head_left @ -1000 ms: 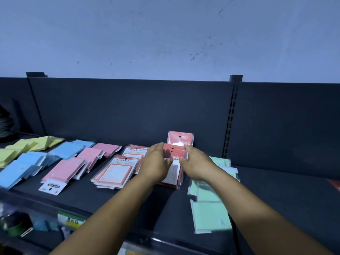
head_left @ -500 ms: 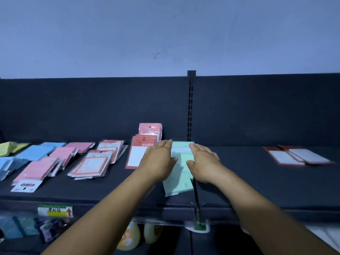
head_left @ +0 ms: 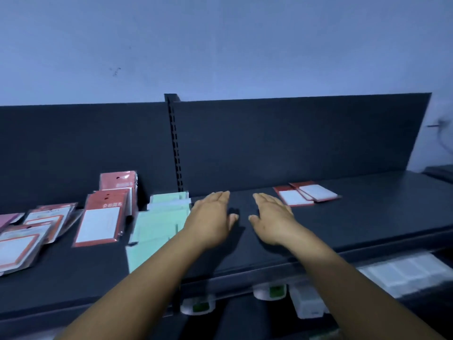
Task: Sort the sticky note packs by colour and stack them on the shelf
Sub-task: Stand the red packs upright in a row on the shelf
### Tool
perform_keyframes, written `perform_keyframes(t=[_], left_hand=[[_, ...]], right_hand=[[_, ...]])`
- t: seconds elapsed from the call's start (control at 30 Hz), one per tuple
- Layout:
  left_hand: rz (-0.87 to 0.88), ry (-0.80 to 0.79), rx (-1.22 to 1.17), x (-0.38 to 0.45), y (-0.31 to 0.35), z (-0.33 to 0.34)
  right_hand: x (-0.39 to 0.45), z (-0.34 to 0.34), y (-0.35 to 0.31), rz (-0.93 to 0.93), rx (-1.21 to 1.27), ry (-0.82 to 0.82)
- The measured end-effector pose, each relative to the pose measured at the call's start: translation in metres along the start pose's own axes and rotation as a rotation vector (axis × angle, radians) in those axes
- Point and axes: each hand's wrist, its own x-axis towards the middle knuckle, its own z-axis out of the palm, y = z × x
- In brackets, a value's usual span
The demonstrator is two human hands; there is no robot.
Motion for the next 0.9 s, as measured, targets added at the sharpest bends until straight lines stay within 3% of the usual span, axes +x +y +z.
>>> perform_keyframes(t=[0.57, 0.77, 0.9], left_hand=[[-0.174, -0.153, -0.140, 0.127, 0.124, 0.094], [-0.323, -0.152, -0.106, 0.161, 0.142, 0.123], [-0.377, -0.143, -0.070, 0.173, 0.151, 0.135]], right_hand=[[0.095, -0.036, 0.189, 0.121, 0.053, -0.001], [0.133, -0.036, 0.225, 0.251, 0.075, -0.086], [0.145, -0.028, 0.229, 0.240, 0.109, -0.101]])
